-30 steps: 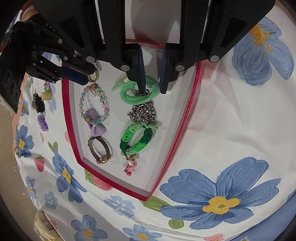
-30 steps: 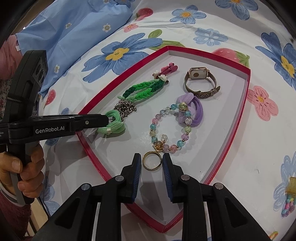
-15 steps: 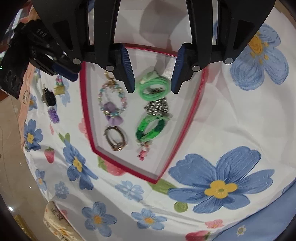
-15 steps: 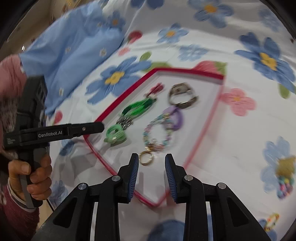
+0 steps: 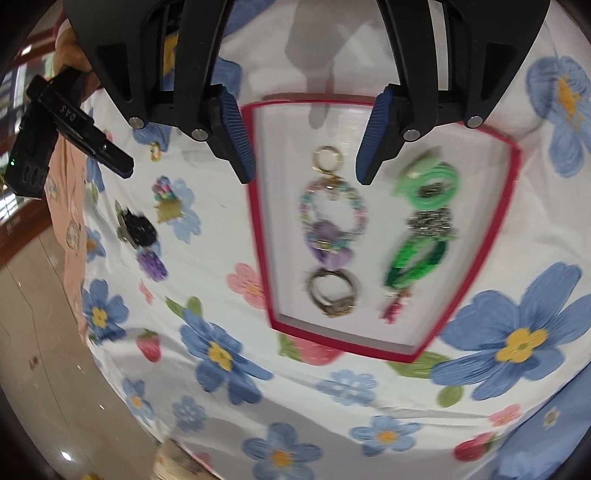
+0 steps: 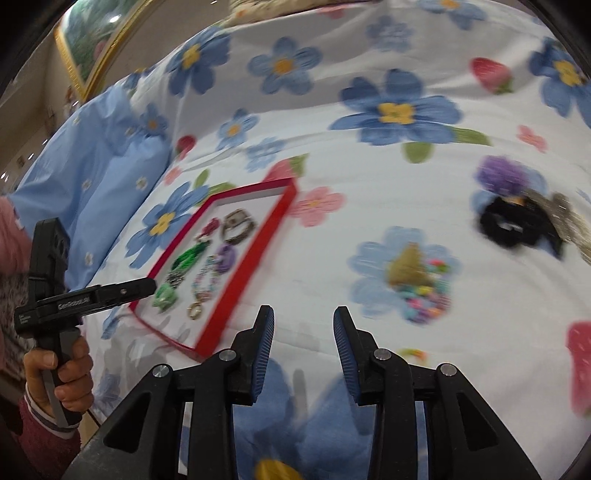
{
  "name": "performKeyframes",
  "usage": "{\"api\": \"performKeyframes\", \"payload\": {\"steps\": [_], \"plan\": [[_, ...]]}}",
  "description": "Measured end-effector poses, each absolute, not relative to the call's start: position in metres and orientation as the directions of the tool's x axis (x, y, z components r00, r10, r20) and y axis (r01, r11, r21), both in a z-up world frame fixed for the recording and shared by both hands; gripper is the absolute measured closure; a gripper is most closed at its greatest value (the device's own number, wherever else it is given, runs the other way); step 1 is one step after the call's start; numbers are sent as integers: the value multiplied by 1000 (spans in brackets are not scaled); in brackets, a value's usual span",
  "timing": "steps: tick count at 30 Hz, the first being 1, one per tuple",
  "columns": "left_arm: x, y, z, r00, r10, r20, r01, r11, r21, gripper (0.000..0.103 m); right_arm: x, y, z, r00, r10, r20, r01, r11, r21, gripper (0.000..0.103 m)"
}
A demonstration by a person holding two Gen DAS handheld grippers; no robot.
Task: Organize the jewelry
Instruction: 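Move both open tools back from the tray to the jewelry pile, then grasp the yellow claw clip with the left tool while the right tool grasps the rainbow hair tie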
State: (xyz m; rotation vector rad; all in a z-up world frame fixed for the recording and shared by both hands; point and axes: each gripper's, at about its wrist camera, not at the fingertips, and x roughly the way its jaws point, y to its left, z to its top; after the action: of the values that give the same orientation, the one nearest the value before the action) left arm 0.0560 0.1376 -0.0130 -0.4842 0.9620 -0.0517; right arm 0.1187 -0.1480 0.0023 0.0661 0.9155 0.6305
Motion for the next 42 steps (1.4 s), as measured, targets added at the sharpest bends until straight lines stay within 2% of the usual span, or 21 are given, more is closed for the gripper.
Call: {"api": "performKeyframes", "payload": {"steps": [14,29,33,35,37,42], "plan": [[76,68,-7,536,-306,-786,-33,923,-382,33,118,-235,-12,512,462,-724,-314,886,342,66],[114,9,-8,495,-338,-800,86,936,-342,28,126,-205,-45,422,471,-774,-370,870,327,63],[131,-9,-9,484,-346,-804,120,936,-331,27,130,-197,-55,396,460,-795,-385,869,312,67],[140,-19,-9,480,-355,-802,139,934,-330,27,131,-194,-58,398,447,-801,-393,872,292,76],[148,-30,-11,472,-356,-807,154,934,-323,26,132,-195,-59,412,427,-805,-392,881,267,100],[171,-55,-21,452,-359,-817,192,933,-303,25,135,-215,-51,446,424,-788,-350,893,282,100]]}}
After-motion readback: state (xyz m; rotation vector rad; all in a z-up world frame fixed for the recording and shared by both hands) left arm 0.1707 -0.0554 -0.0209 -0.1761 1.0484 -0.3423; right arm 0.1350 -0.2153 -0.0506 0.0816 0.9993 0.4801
